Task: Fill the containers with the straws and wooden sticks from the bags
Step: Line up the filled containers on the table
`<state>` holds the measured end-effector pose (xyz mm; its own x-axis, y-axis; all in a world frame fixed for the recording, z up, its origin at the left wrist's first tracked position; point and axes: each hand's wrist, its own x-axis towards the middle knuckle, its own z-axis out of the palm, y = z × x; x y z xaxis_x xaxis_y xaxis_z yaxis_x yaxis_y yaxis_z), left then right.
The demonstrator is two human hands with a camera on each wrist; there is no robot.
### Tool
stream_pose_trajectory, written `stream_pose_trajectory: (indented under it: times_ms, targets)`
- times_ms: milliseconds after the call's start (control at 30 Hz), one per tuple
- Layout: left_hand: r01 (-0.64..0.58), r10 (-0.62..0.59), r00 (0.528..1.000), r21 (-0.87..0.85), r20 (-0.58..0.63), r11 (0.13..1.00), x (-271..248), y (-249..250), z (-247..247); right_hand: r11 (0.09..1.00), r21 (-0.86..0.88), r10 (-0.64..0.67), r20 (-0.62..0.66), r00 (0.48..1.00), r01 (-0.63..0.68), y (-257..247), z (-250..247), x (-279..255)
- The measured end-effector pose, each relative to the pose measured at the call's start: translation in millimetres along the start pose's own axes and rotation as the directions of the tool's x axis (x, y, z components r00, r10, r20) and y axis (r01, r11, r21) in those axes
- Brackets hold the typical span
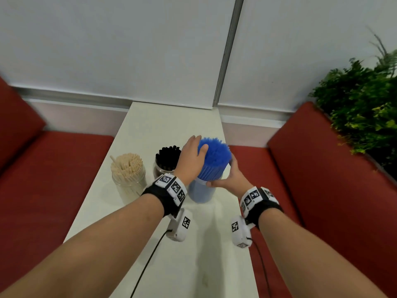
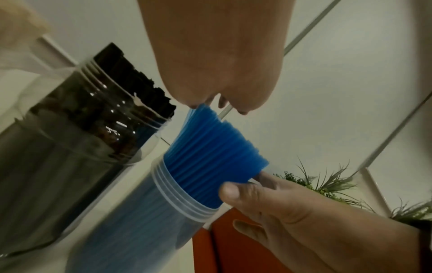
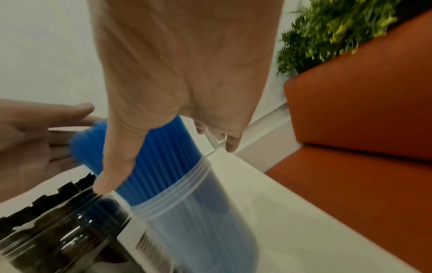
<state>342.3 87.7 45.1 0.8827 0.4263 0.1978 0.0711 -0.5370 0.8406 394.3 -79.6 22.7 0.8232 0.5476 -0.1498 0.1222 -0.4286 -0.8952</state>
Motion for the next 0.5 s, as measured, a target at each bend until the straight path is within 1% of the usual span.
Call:
stream_pose_trajectory:
  times_ms: [67, 167, 233, 267, 367, 433, 500]
  targets:
    - [0.031, -0.031, 0.996, 0.002, -0.088, 1.000, 7, -3, 6, 0.990, 0.114, -0.075, -0.056, 0.996, 0.081, 9, 15, 6]
    - [0.118, -0.128, 0.987, -0.106, -0.097, 0.987, 16, -6, 12, 0.974, 0.211, -0.066, -0.103, 0.992, 0.087, 12, 28, 20]
    - [0.121, -0.146, 0.983, -0.206, -0.113, 0.971, 19, -8, 17, 0.965, 0.249, -0.057, -0.117, 0.991, 0.085, 11, 29, 30]
    - [0.115, -0.143, 0.982, -0.211, -0.126, 0.971, 21, -8, 19, 0.958, 0.271, -0.065, -0.112, 0.992, 0.093, 11, 29, 35]
    - [0.104, -0.115, 0.985, -0.087, -0.128, 0.991, 25, -8, 30, 0.938, 0.322, -0.104, -0.099, 0.990, 0.130, 18, 27, 47]
    - [0.058, -0.057, 0.993, 0.003, -0.104, 0.998, 28, -8, 37, 0.931, 0.335, -0.118, -0.094, 0.989, 0.143, 23, 25, 52]
    - [0.058, -0.059, 0.991, -0.009, -0.119, 0.998, 31, -10, 42, 0.934, 0.319, -0.128, -0.122, 0.984, 0.161, 27, 24, 55]
